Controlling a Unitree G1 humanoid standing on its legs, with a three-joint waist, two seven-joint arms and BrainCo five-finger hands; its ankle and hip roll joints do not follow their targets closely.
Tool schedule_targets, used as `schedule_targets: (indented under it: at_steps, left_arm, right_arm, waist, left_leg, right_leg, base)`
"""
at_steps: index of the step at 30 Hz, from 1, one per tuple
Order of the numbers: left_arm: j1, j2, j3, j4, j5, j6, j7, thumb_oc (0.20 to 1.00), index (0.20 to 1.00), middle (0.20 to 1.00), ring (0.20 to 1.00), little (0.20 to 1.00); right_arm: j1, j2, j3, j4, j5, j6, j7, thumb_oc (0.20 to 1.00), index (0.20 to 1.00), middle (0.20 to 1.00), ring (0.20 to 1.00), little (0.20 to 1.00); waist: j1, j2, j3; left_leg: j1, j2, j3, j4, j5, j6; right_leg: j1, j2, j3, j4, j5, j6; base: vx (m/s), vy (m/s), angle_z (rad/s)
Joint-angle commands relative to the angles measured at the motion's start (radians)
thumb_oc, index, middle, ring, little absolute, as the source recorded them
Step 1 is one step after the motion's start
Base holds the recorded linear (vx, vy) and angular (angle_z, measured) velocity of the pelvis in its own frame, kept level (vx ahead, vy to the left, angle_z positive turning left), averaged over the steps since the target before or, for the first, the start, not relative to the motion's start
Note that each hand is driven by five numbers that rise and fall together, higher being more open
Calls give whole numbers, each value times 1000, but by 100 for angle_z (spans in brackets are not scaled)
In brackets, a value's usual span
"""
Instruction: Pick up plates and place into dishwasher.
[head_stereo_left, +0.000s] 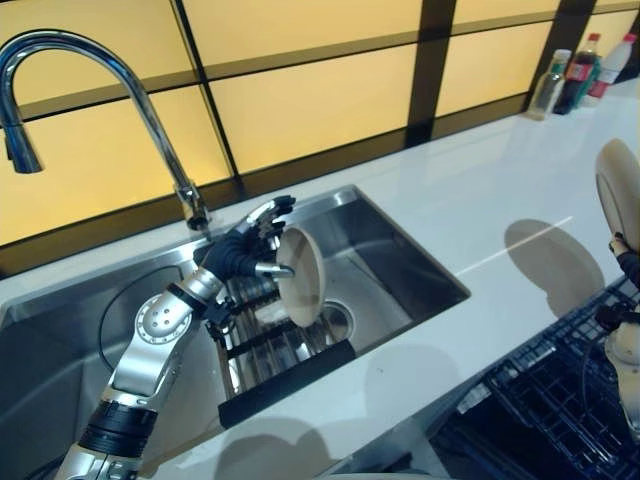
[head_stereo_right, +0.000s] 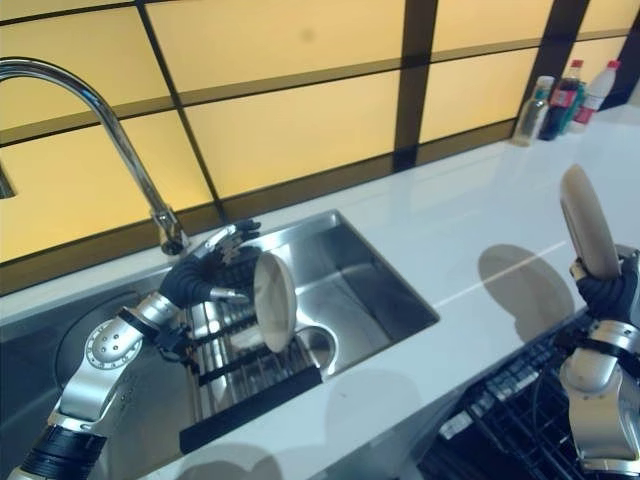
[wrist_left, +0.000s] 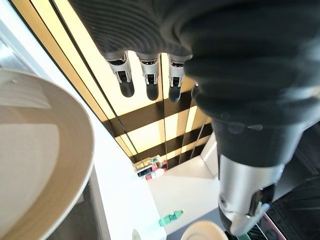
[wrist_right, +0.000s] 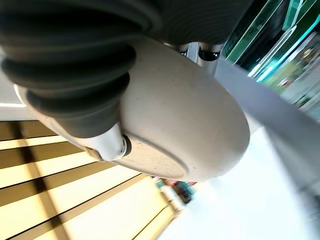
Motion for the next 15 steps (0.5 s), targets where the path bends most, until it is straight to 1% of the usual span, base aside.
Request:
schedule_targets:
  at_steps: [1, 3, 5, 8, 9, 10, 11, 14, 15]
  left_arm:
    - [-7, 37, 54, 32, -49, -30, 6, 1000, 1000, 1000, 1000, 1000]
    - [-7, 36, 58, 27, -51, -25, 16, 1000, 1000, 1000, 1000, 1000]
    - [-1, 32, 67, 28, -50, -29, 15, 1000, 1000, 1000, 1000, 1000]
    - [21, 26, 88, 22, -43, -23, 6, 1000, 1000, 1000, 1000, 1000]
    - [36, 24, 96, 20, -41, -25, 4, 1000, 1000, 1000, 1000, 1000]
    - [48, 23, 106, 20, -37, -29, 2, 1000, 1000, 1000, 1000, 1000]
    - [67, 24, 124, 16, -35, -31, 2, 1000, 1000, 1000, 1000, 1000]
    - [110, 33, 173, 13, -27, -36, 19, 1000, 1000, 1000, 1000, 1000]
    - [116, 38, 182, 11, -28, -34, 29, 1000, 1000, 1000, 1000, 1000]
  right_arm:
    - [-21, -37, -84, -10, 6, -7, -40, 200, 200, 200, 200, 200]
    - [-5, -36, -92, -3, 2, -5, -38, 200, 200, 200, 200, 200]
    - [16, -28, -106, 8, 1, -18, -28, 200, 200, 200, 200, 200]
    - [44, -13, -123, 14, -3, -23, -6, 200, 200, 200, 200, 200]
    - [54, -5, -128, 18, -6, -27, 1, 200, 200, 200, 200, 200]
    - [61, 2, -130, 23, -7, -32, 9, 200, 200, 200, 200, 200]
    - [69, 9, -131, 25, -8, -36, 22, 200, 200, 200, 200, 200]
    - [48, 13, -99, 37, -9, -25, 59, 200, 200, 200, 200, 200]
    - [36, 10, -83, 42, -5, -14, 67, 200, 200, 200, 200, 200]
  waist:
    - [-24, -4, -30]
    - [-35, -4, -25]
    - [-46, -3, -20]
    - [-56, -2, -17]
    - [-56, 6, -18]
    - [-56, 6, -15]
    - [-55, 6, -10]
    - [-29, 7, 3]
    - [-23, 9, 7]
  left_leg:
    - [-21, -66, 2, 156, -204, 106]
    - [-25, -66, 6, 173, -213, 111]
    - [-28, -66, 13, 190, -222, 115]
    - [-30, -66, 28, 210, -234, 116]
    - [-21, -68, 17, 210, -254, 119]
    - [-20, -68, 25, 212, -256, 119]
    - [-17, -66, 35, 215, -261, 121]
    - [-15, -48, 92, 224, -260, 120]
    - [-16, -45, 101, 228, -260, 119]
  right_leg:
    - [28, -15, 18, 117, -156, 89]
    - [11, -13, 27, 139, -159, 88]
    - [-4, -11, 34, 159, -163, 88]
    - [-17, -14, 31, 166, -156, 91]
    - [-14, -17, 25, 167, -170, 101]
    - [-19, -22, 13, 168, -166, 103]
    - [-29, -33, -12, 183, -157, 111]
    - [-43, -80, -116, 195, -150, 122]
    - [-47, -83, -131, 192, -148, 122]
  base:
    - [16, -10, -26]
    - [27, -17, -26]
    - [36, -32, -20]
    - [81, -44, -9]
    - [144, -36, -20]
    - [163, -57, -26]
    - [82, -106, -28]
    - [71, -139, -36]
    - [64, -152, -57]
